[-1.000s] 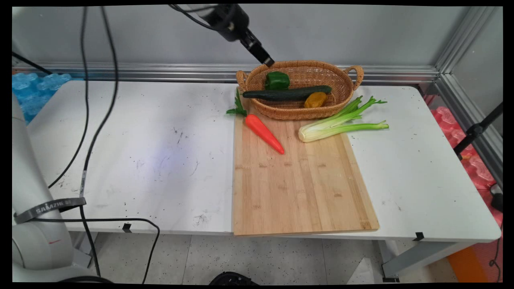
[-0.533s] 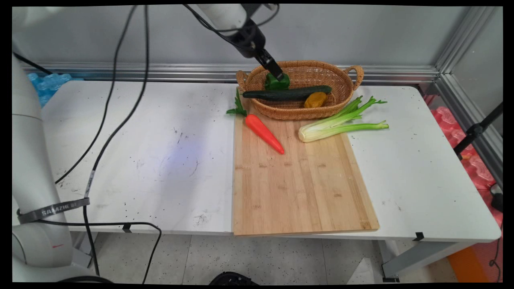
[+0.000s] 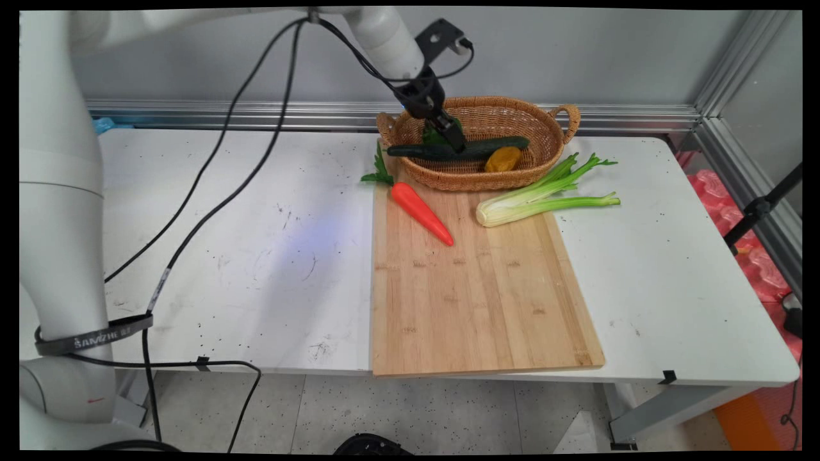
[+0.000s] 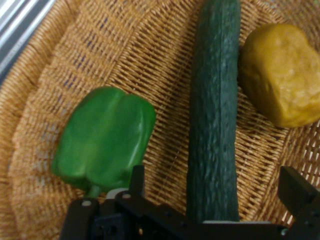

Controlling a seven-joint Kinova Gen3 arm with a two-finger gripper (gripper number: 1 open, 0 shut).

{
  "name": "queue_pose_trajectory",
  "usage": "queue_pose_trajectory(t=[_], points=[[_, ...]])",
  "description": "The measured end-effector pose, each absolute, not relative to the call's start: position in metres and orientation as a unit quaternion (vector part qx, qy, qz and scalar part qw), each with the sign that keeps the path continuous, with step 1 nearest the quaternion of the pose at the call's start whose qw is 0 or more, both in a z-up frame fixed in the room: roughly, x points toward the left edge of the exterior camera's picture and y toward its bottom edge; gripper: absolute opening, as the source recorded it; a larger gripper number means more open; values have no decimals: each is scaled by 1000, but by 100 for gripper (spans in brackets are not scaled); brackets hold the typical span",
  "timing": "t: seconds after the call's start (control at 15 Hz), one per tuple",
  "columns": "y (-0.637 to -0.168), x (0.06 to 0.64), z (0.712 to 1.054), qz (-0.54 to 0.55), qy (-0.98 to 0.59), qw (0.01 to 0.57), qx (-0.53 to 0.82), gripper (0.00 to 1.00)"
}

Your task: Pick up the cucumber from the vegetable basket, then place the picked object on the cutting board

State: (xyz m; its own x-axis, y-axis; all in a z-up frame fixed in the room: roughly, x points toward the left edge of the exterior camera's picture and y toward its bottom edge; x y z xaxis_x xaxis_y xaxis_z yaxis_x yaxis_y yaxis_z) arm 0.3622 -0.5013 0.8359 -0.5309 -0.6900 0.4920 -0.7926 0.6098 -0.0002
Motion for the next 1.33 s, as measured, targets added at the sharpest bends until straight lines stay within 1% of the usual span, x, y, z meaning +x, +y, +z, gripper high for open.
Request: queue_pose_trajectory(t=[0.2,0.47,0.53,0.8,1.07,1.33], points=[[-511,353,821,105,-868,219,433,100],[-518,344,809,98,-869,212,436,100],[-519,342,807,96,-869,210,437,0],[-521,337,804,92,-871,209,434,0],[-517,337,811,95,-875,209,425,0],[-505,341,836,107,-882,211,407,0]])
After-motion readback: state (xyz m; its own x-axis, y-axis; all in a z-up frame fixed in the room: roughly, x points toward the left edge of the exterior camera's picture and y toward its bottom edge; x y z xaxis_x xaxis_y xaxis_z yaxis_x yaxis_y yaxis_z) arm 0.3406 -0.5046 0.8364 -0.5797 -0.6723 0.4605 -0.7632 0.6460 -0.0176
